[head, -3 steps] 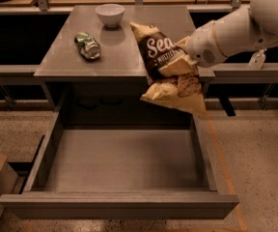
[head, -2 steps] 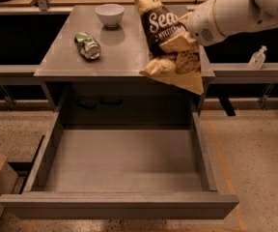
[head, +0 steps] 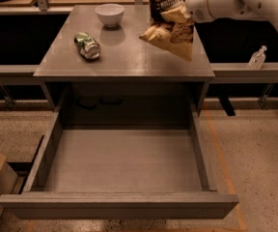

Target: Pick brown chip bag from top drawer and place on counter

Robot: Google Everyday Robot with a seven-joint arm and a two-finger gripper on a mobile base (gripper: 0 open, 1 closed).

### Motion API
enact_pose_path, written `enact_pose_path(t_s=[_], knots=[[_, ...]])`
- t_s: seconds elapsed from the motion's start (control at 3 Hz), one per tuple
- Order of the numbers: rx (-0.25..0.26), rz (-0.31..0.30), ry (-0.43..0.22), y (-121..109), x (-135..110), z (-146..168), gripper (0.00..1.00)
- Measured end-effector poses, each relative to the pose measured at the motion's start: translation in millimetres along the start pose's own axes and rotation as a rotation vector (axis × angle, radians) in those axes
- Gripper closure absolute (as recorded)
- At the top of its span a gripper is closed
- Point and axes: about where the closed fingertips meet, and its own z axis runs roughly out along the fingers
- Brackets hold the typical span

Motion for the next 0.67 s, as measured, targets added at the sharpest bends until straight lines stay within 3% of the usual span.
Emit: enact_pose_path(t_s=[0.33, 0.67], knots=[[0.010, 0.038, -0.002, -13.6, 32.7, 36.8, 0.59], [0.006, 0.042, -0.002, -12.4, 36.4, 41.8, 0.35]])
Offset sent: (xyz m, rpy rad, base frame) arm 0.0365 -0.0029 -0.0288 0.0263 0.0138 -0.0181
